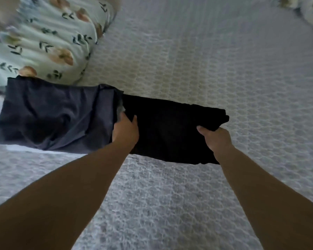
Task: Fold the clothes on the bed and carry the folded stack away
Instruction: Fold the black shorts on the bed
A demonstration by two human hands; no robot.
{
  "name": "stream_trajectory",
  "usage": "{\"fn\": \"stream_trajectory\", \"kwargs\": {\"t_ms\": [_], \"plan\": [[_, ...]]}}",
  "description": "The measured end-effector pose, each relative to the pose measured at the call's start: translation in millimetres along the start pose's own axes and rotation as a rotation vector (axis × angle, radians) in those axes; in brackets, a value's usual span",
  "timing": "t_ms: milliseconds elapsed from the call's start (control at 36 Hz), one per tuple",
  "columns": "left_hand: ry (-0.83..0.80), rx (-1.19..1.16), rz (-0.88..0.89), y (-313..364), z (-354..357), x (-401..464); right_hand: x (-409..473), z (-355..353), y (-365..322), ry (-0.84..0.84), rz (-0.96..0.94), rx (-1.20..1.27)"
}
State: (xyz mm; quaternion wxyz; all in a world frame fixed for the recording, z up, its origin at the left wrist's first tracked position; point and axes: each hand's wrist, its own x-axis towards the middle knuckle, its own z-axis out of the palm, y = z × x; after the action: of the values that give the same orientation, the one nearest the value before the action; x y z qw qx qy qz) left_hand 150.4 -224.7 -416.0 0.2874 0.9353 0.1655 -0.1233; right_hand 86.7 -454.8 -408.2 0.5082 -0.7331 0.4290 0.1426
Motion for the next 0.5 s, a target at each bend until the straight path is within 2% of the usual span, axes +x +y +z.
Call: {"fn": "stream_trajectory", "kwargs": {"t_ms": [111, 194, 306, 361, 417, 444, 500], "plan": [[0.088, 0.031, 0.093, -8.0, 10.5, 23.4, 25.6, 25.9, -6.3, 0.020, -0.024, 0.064], [0.099, 0.074, 0.223, -13.7, 26.2, 19.2, 38.4, 45.1, -1.1, 0.060, -0.072, 0.011], [0.141, 0.243, 0.367, -23.8, 36.8, 14.1, 38.2, 54.9, 5.7, 0.299, -0.138, 0.039], [0.192, 0.436, 0.542, -28.1, 38.3, 13.6, 29.2, 54.2, 7.8, 0.456, -0.255, -0.181], [0.166, 0.596, 0.691, -28.4, 40.7, 15.0, 19.8, 55.6, 10.6, 0.536, -0.438, -0.561], [0.126, 0.656, 0.711, -28.2, 42.4, 16.5, 16.6, 57.4, 11.9, 0.503, -0.525, -0.719], [0.034, 0.707, 0.651, -32.2, 46.1, 22.2, 16.8, 63.6, 17.6, 0.333, -0.620, -0.925]]}}
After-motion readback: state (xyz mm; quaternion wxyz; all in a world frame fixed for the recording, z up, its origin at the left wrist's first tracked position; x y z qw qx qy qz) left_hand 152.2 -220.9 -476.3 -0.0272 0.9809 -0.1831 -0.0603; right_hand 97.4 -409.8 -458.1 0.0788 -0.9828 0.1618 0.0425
